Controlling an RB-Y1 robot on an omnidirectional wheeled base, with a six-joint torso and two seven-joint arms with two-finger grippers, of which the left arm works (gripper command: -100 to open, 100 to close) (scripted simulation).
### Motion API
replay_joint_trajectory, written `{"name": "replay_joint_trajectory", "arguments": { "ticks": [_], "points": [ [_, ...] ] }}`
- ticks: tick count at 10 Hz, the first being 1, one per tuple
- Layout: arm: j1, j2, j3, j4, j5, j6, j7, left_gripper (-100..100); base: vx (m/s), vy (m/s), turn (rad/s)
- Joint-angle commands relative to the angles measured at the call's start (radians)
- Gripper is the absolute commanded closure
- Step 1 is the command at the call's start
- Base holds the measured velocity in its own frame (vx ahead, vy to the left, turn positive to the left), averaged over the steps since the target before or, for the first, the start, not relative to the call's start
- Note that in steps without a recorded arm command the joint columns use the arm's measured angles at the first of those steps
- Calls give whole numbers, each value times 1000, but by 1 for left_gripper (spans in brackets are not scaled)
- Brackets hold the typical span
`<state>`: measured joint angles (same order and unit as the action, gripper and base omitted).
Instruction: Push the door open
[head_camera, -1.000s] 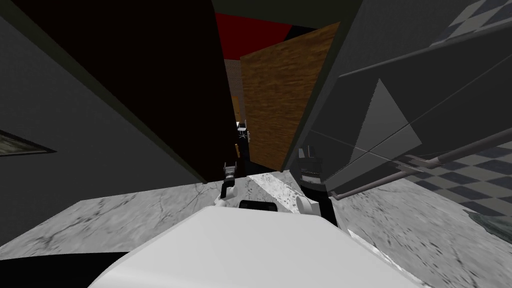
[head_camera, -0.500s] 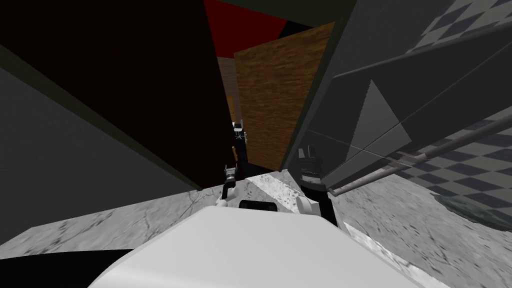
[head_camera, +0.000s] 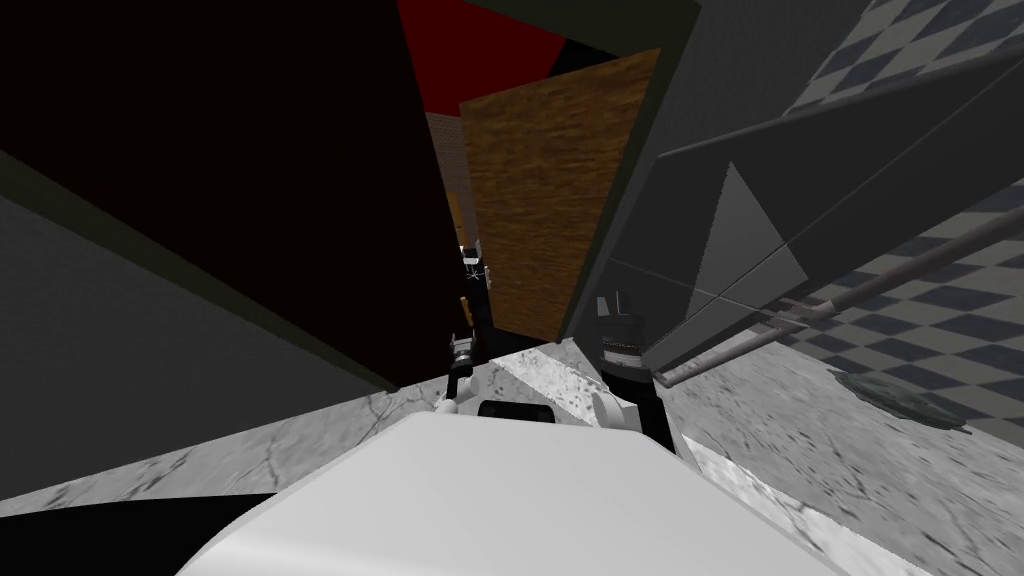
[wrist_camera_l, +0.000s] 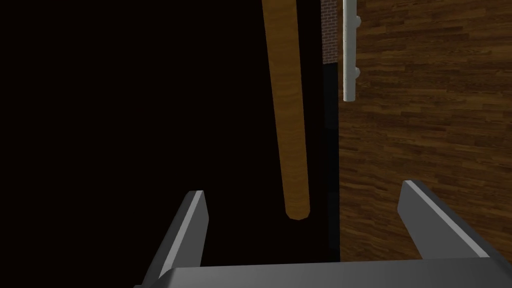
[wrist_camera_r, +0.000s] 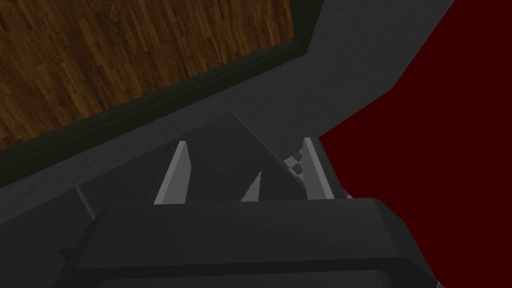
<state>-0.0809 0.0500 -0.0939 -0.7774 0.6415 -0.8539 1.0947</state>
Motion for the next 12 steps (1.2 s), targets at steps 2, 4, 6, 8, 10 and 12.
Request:
{"name": "replay_joint_trajectory", "arguments": {
  "ticks": [2, 4, 6, 8, 10, 12],
  "points": [
    [-16, -8, -2, 52, 23, -6, 46, -100, 69, 62, -116],
    [-12, 5, -1, 48, 19, -11, 44, -100, 65, 33, -27],
    [-10, 11, 0, 51, 21, -15, 48, -100, 169, 48, -28],
    [-7, 17, 1, 55, 23, -20, 53, -100, 188, 77, -27],
    [-4, 18, 2, 60, 24, -26, 59, -100, 178, 69, -33],
    [-1, 16, 3, 64, 26, -31, 65, -100, 185, 62, -30]
  ]
}}
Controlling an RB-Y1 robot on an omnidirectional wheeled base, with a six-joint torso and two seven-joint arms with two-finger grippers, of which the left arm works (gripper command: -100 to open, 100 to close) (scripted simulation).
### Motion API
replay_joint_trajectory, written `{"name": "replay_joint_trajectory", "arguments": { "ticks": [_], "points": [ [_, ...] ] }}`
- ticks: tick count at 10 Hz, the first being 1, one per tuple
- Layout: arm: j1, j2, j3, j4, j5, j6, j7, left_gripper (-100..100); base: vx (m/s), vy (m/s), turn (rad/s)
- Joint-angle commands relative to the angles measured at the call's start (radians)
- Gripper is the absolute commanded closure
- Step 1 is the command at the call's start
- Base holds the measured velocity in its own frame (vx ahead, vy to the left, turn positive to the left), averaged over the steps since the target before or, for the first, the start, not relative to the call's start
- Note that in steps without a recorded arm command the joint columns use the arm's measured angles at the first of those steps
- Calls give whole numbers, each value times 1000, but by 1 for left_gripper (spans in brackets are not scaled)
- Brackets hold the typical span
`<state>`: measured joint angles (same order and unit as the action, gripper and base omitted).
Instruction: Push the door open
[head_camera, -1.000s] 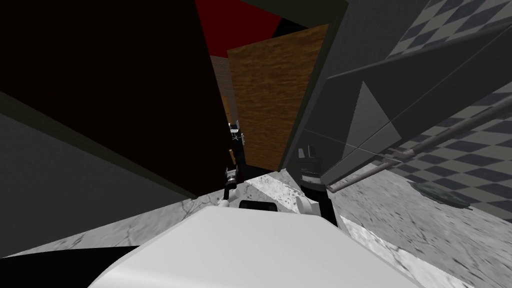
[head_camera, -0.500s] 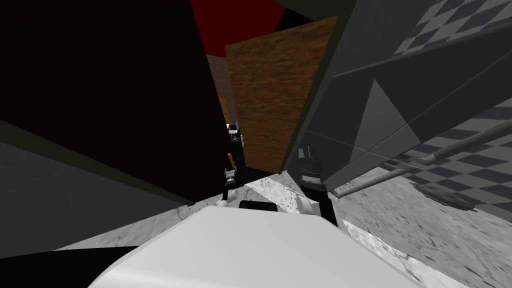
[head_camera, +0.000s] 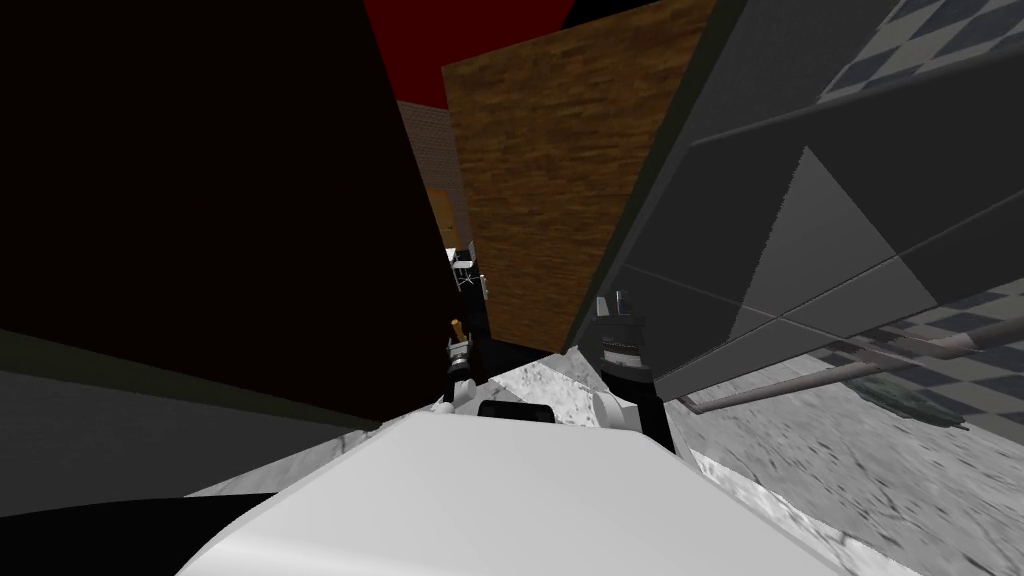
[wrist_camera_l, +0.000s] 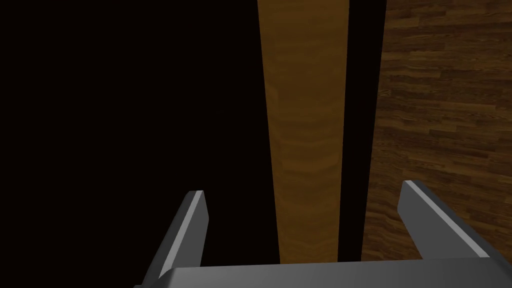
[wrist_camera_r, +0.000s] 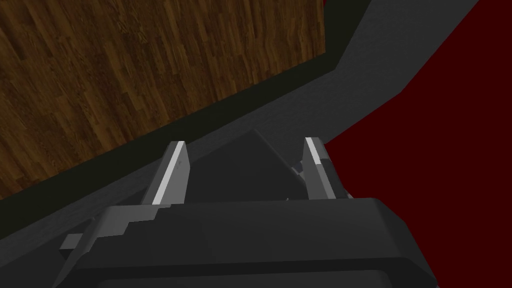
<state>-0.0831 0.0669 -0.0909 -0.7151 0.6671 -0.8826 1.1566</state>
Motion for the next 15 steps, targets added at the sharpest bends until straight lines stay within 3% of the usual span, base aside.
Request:
{"name": "replay_joint_trajectory", "arguments": {
  "ticks": [1, 2, 7, 8, 15],
  "points": [
    [0, 0, 0, 0, 0, 0, 0, -100, 84, 31, -9],
    [0, 0, 0, 0, 0, 0, 0, 100, -12, -4, 8],
    [0, 0, 0, 0, 0, 0, 0, 100, -8, -4, -3],
    [-10, 7, 29, 8, 17, -12, -13, 100, 90, 23, -115],
    [-35, 15, 126, 38, 75, -61, -58, 100, 135, 59, -75]
  ]
}}
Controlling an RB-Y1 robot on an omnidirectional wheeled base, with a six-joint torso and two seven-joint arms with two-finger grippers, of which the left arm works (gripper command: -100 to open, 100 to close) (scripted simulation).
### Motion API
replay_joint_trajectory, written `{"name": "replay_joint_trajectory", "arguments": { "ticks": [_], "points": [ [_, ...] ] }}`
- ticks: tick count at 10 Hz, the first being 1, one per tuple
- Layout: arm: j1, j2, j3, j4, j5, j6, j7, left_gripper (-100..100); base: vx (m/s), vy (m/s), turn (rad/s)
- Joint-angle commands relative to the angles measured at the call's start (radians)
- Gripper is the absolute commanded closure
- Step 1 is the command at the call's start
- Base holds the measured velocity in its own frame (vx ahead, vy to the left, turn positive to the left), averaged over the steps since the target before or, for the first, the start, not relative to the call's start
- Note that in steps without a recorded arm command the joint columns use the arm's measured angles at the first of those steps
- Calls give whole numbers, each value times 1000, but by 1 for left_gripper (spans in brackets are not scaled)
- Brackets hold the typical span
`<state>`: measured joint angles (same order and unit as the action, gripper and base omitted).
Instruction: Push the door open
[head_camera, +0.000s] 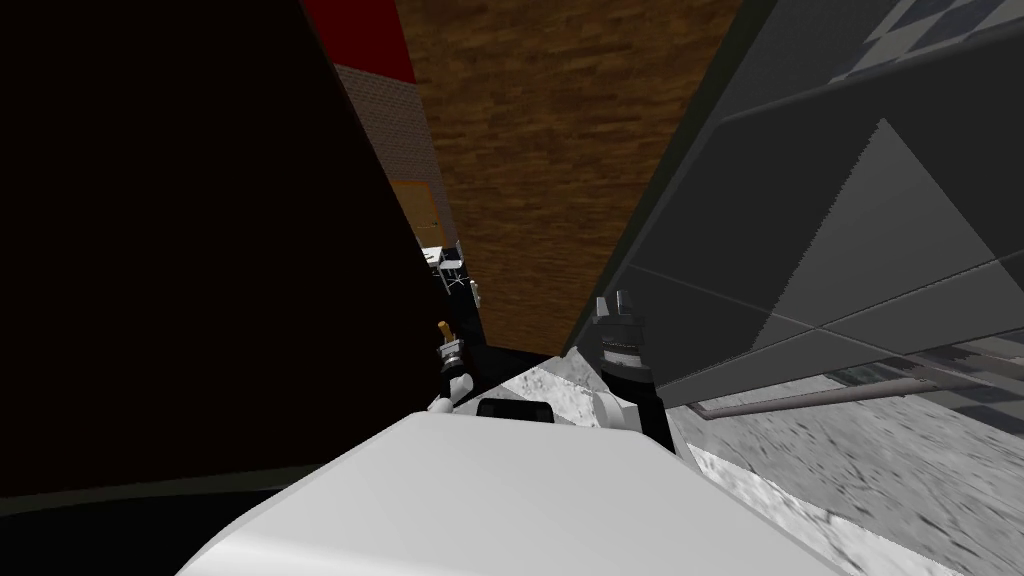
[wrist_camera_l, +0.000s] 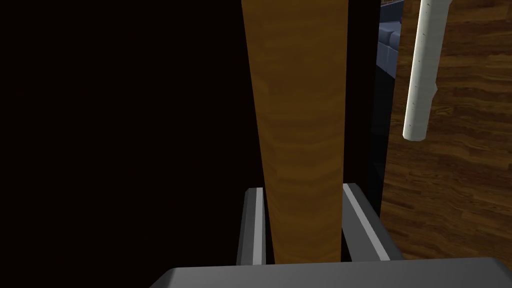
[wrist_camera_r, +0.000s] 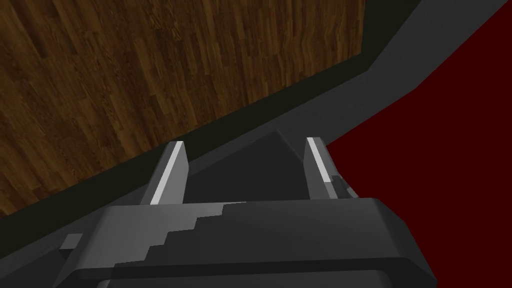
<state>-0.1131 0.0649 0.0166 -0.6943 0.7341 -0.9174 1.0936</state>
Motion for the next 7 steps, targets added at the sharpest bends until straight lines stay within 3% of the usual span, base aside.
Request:
{"name": "replay_joint_trajectory", "arguments": {
  "ticks": [1, 7],
  "points": [
    [-8, 17, 31, 21, 15, -33, 0, 100, 111, 56, -93],
    [-24, 15, 95, 40, 53, -65, -30, 100, 80, 47, -49]
  ]
}}
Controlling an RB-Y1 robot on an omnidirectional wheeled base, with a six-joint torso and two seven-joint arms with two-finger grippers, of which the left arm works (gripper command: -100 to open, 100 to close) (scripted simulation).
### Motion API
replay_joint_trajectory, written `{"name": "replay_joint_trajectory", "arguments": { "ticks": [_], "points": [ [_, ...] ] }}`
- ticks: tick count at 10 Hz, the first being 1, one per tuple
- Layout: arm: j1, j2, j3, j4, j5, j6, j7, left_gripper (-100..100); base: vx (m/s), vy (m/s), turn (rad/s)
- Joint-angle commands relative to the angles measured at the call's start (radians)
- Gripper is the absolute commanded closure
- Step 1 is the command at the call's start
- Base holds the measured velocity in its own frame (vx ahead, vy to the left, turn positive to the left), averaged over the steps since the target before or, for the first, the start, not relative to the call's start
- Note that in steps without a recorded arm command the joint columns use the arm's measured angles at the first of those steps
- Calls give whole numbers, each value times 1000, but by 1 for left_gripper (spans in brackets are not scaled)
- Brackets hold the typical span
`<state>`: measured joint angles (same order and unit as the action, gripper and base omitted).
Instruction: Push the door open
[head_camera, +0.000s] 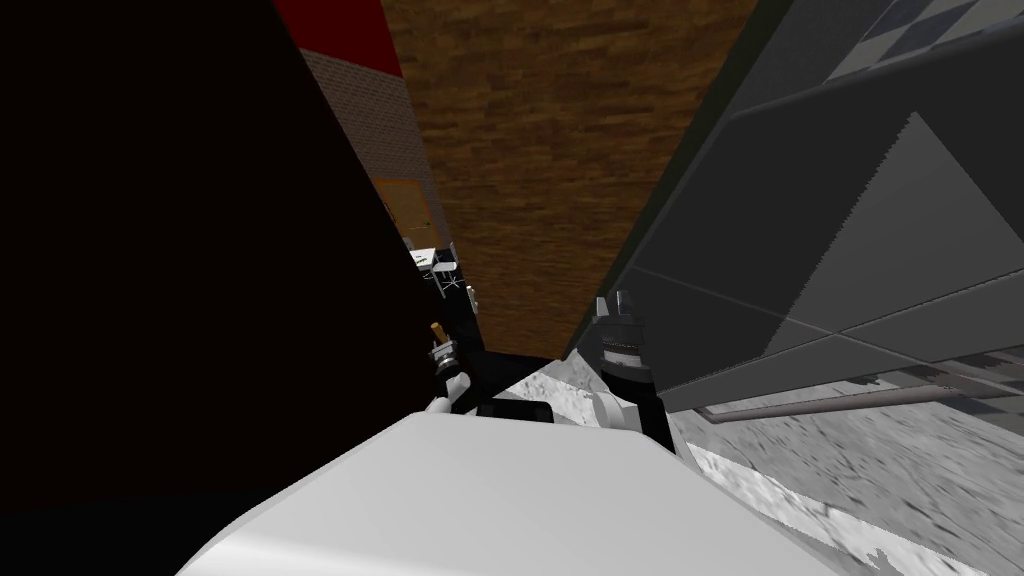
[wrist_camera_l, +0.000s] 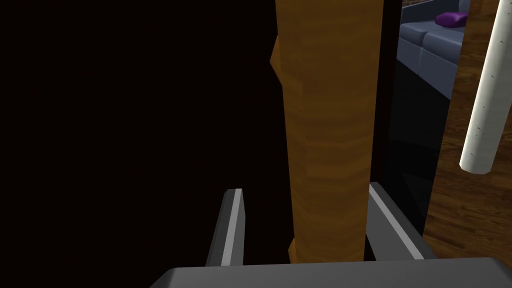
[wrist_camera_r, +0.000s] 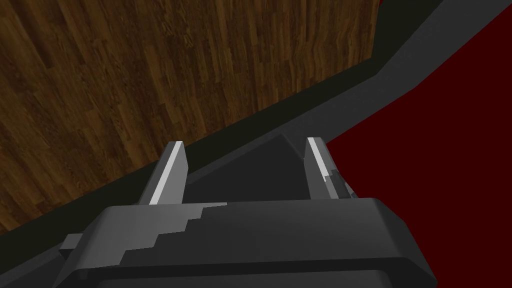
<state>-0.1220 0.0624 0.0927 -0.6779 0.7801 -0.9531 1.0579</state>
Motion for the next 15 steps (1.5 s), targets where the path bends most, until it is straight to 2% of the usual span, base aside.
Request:
{"name": "replay_joint_trajectory", "arguments": {
  "ticks": [1, 4, 6, 9, 10, 11, 13, 14, 15],
  "points": [
    [-15, 18, 19, 24, 7, -30, 5, 100, 62, 41, -18],
    [-25, 14, 59, 36, 31, -50, -13, 100, 70, 40, -60],
    [-25, 14, 59, 36, 31, -50, -13, 100, 47, 30, -7],
    [-35, 9, 99, 48, 55, -71, -32, 100, 60, 39, -59],
    [-35, 9, 99, 48, 55, -71, -32, 100, 64, 44, -17],
    [-42, 4, 125, 56, 70, -84, -44, 100, 89, 68, -73],
    [-42, 4, 125, 56, 70, -84, -44, 100, 60, 52, -26],
    [-49, -1, 150, 64, 85, -97, -56, 100, 66, 40, -76],
    [-52, -4, 162, 68, 92, -103, -62, 100, 88, 63, -87]
  ]
}}
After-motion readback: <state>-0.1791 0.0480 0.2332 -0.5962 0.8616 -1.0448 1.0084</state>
